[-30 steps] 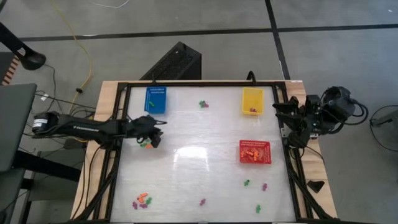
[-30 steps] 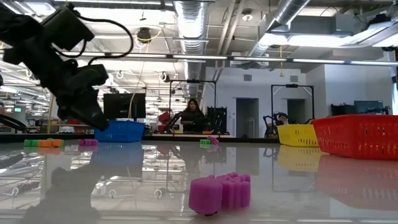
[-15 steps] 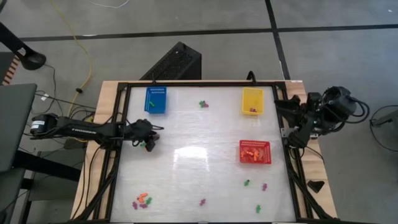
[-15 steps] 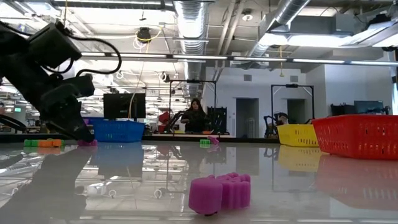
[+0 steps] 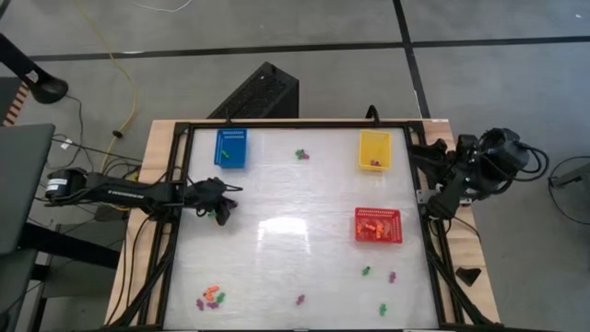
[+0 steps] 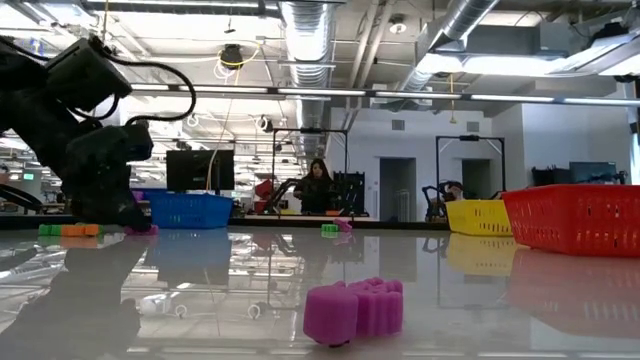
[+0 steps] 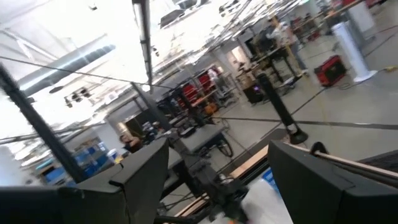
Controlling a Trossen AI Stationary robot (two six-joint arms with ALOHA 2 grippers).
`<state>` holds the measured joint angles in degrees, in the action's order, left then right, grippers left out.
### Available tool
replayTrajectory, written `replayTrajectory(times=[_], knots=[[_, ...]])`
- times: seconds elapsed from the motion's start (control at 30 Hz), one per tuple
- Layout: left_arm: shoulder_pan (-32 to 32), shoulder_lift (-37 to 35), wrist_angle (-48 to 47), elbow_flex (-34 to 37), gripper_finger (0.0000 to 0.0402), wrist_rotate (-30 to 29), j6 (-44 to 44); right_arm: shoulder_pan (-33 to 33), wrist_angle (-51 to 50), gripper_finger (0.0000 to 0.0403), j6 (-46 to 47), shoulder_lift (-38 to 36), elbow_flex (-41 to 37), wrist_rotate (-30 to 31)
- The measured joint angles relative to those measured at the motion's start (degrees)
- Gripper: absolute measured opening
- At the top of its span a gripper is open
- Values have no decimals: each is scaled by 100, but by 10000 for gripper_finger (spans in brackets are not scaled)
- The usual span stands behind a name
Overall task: Sort Halloween decoration
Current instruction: Put the purple skeleton toy into the yellow bin
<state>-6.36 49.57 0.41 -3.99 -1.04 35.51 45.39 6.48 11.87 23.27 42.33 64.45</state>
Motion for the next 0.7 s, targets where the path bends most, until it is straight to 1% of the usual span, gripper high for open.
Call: replayTrajectory(times=[0.1, 0.17, 0.2, 0.27, 0.37, 0.47, 0.53, 0.6, 0.7], knots=[[-28, -119, 1556, -13, 3, 305, 115, -138, -4, 304, -34, 2, 0, 14], [-142, -147, 2842, -61, 1, 244, 294, -245, 0, 304, -31, 2, 0, 15], [-211, -141, 3243, -73, 1, 220, 410, -305, 0, 304, -26, 2, 0, 14], [-364, -26, 3570, -76, 4, 321, 650, -410, 0, 304, 1, 2, 0, 13], [-575, 360, 3566, -260, 4, 615, 888, -578, -2, 304, 8, 2, 0, 14], [-701, 1185, 4130, -688, 4, 985, 919, -750, -8, 304, -18, 2, 0, 10], [-750, 2019, 4779, -1102, 3, 1197, 912, -837, -19, 304, -39, -5, 0, -13], [-786, 2988, 5543, -1766, 2, 1411, 918, -904, -20, 304, -109, -9, 0, -101], [-842, 4554, 6102, -3152, 2, 1984, 1009, -952, -9, 304, -184, -15, 0, -138]])
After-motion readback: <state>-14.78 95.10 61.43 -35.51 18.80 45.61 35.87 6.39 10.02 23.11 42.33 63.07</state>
